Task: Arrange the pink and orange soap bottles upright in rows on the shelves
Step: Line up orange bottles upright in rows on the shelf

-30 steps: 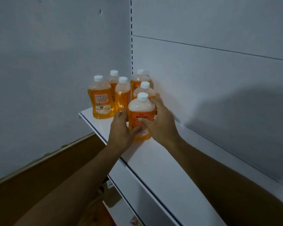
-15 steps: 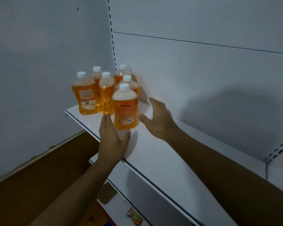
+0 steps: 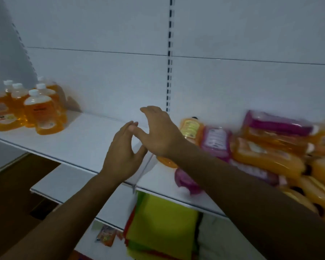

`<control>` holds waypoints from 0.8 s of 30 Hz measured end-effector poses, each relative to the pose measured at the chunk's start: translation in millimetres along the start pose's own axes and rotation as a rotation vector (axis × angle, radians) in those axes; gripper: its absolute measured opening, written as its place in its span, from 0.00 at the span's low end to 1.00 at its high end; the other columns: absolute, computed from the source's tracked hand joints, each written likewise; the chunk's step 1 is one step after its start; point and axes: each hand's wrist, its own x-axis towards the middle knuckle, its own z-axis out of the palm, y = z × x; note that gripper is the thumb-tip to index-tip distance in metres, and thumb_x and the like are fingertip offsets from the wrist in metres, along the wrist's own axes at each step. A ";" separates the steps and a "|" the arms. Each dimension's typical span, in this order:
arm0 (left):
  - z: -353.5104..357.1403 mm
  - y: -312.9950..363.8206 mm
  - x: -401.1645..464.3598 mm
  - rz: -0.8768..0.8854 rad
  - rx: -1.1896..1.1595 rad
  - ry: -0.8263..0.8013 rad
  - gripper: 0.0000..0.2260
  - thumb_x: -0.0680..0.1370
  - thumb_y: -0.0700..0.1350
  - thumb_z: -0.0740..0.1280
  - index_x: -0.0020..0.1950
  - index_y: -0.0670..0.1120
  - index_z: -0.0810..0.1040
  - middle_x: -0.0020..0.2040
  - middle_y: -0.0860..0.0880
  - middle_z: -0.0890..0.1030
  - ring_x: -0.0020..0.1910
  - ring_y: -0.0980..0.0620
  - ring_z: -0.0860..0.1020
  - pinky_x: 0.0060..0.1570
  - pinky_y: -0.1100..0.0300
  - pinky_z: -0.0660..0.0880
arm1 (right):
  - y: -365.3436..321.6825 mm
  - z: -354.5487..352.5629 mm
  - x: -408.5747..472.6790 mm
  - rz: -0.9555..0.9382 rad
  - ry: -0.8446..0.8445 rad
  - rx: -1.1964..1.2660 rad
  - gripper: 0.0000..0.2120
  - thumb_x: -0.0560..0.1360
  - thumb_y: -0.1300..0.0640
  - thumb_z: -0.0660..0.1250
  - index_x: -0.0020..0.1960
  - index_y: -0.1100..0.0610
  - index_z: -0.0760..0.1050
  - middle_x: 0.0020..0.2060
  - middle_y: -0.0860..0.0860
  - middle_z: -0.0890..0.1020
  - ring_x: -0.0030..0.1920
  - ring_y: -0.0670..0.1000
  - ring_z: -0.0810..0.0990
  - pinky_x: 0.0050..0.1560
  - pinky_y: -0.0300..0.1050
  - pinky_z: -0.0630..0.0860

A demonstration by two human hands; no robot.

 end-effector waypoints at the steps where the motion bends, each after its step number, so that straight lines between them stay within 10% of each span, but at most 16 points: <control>1: 9.0 21.3 -0.8 0.042 -0.023 -0.022 0.30 0.75 0.49 0.70 0.73 0.42 0.65 0.72 0.44 0.69 0.72 0.47 0.67 0.70 0.55 0.62 | 9.6 -16.6 -16.1 0.019 0.033 -0.023 0.30 0.79 0.43 0.60 0.76 0.57 0.60 0.74 0.52 0.63 0.74 0.53 0.59 0.70 0.48 0.60; 6: 46.3 109.6 -0.9 0.209 -0.146 -0.125 0.19 0.77 0.49 0.69 0.66 0.46 0.72 0.62 0.53 0.75 0.60 0.57 0.73 0.57 0.72 0.67 | 61.0 -84.5 -81.5 0.162 0.217 -0.066 0.29 0.77 0.45 0.65 0.71 0.61 0.67 0.69 0.57 0.71 0.70 0.57 0.68 0.70 0.51 0.65; 12: 104.4 181.1 1.6 0.320 -0.150 -0.243 0.27 0.74 0.55 0.64 0.69 0.41 0.71 0.66 0.42 0.75 0.65 0.43 0.73 0.64 0.52 0.67 | 116.7 -146.3 -151.1 0.406 0.305 -0.174 0.27 0.78 0.43 0.63 0.70 0.57 0.67 0.67 0.54 0.72 0.67 0.54 0.68 0.66 0.47 0.65; 24: 197.3 333.9 -14.1 0.604 -0.254 -0.411 0.27 0.77 0.55 0.65 0.73 0.47 0.67 0.71 0.47 0.71 0.70 0.46 0.68 0.67 0.50 0.67 | 194.7 -240.9 -294.6 0.757 0.467 -0.284 0.30 0.78 0.42 0.62 0.73 0.57 0.63 0.71 0.53 0.69 0.71 0.54 0.65 0.70 0.51 0.65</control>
